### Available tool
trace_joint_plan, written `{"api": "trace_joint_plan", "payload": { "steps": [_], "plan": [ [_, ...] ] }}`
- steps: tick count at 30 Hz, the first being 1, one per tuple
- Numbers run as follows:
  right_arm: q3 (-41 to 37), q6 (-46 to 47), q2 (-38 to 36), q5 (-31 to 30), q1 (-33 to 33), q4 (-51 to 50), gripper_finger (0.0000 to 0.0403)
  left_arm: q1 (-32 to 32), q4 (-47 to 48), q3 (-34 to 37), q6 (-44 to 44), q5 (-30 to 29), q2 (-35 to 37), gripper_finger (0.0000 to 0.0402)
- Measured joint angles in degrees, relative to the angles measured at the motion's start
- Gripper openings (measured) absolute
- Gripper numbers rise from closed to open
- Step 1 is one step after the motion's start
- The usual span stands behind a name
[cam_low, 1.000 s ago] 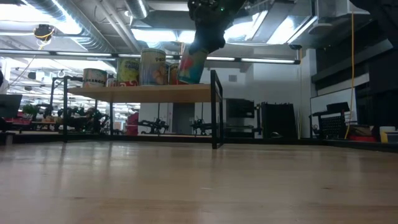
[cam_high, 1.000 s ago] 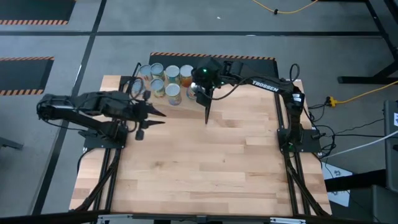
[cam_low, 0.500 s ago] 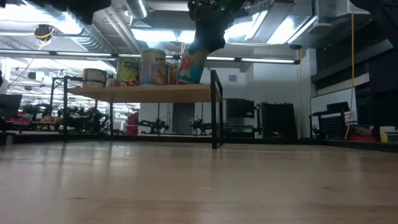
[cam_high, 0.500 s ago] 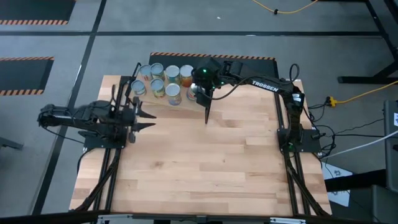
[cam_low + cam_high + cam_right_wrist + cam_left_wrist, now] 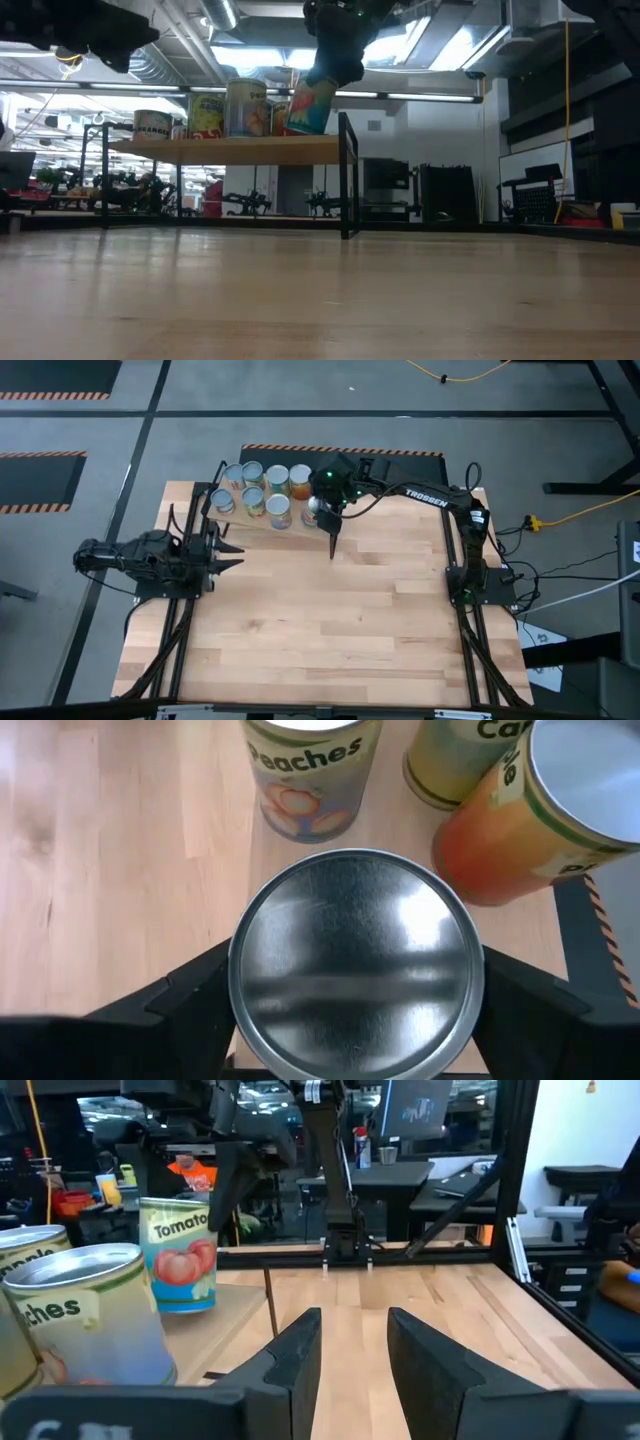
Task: Pick and place cans onto a shelf
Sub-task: Put the canned tomatoes on the shelf
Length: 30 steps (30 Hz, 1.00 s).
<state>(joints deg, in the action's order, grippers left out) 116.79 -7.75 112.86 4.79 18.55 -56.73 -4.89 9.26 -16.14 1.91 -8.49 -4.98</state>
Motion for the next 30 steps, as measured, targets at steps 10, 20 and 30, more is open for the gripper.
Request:
{"api": "trace_joint_plan", "payload": {
  "steps": [10, 20, 30],
  "plan": [
    [0.0, -0.04, 0.02, -0.08, 0.04, 0.02, 0.0323, 0.0, -4.4, 5.83, -0.82, 0.02, 2.13, 0.011],
    [0.0, -0.04, 0.02, -0.06, 0.07, 0.03, 0.0323, 0.0, -15.04, 13.21, -0.07, 0.01, 2.1, 0.011],
    [0.0, -0.07, 0.02, -0.06, 0.07, -0.05, 0.0323, 0.0, -19.25, 15.67, -0.24, 0.02, 2.02, 0.011]
  ]
}}
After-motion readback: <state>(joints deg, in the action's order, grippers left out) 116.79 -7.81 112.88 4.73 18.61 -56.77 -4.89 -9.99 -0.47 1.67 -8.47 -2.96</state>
